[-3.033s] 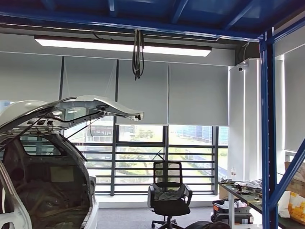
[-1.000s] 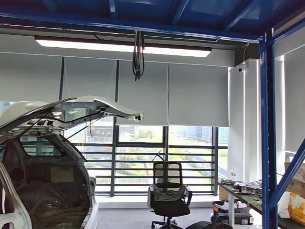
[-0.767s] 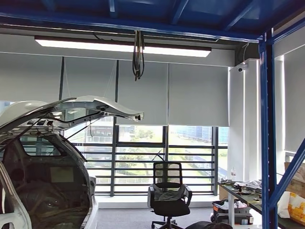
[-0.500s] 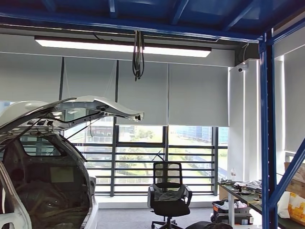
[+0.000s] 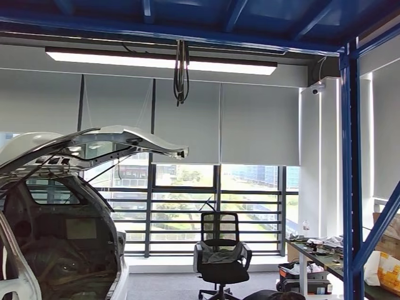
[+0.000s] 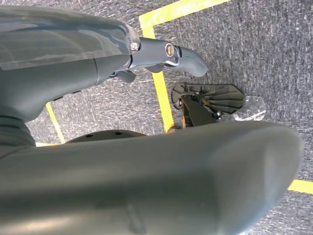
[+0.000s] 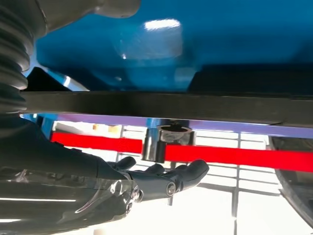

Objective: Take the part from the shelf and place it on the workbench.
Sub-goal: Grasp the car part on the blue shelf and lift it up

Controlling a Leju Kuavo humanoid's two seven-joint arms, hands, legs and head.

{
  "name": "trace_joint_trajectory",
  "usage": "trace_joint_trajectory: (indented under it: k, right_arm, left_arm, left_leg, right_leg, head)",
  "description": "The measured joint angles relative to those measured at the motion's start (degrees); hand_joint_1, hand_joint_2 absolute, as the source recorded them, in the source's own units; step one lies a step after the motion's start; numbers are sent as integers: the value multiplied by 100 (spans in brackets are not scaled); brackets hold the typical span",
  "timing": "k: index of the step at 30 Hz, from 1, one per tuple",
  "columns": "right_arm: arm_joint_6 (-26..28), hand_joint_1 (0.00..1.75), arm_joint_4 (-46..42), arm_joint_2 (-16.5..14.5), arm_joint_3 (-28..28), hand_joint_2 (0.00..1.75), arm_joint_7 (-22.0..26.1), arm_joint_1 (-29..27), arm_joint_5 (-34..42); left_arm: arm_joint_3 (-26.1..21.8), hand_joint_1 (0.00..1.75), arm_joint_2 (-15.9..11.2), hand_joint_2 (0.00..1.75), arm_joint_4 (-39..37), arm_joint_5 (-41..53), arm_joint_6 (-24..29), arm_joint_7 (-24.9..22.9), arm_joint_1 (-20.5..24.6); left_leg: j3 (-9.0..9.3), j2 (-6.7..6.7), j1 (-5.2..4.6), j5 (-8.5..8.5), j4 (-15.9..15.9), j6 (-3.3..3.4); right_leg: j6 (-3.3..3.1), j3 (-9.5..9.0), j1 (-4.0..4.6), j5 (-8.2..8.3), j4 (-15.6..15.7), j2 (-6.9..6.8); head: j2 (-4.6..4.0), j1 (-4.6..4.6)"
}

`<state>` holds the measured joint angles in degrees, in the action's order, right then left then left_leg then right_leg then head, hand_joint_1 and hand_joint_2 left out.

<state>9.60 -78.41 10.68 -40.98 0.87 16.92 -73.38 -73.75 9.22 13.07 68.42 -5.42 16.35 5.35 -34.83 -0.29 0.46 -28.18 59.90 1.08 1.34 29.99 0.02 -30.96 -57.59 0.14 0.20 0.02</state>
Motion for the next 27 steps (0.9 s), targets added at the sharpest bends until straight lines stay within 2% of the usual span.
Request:
trace_joint_trajectory:
  k: [12,27]
  right_arm:
    - [23,0,221,-158,299,175,-45,33,-152]
    - [141,0,1122,-484,710,175,-123,531,-357]
  left_arm:
    - [0,0,0,0,0,58,-2,1,-6]
    - [23,0,-10,0,0,157,-12,20,-5]
  left_leg:
    - [0,0,0,0,0,0]
    - [7,0,0,1,0,0]
  right_leg:
    - [0,-1,0,0,0,0]
    - [0,-7,0,0,0,1]
  head:
    - [0,0]
    - [0,0]
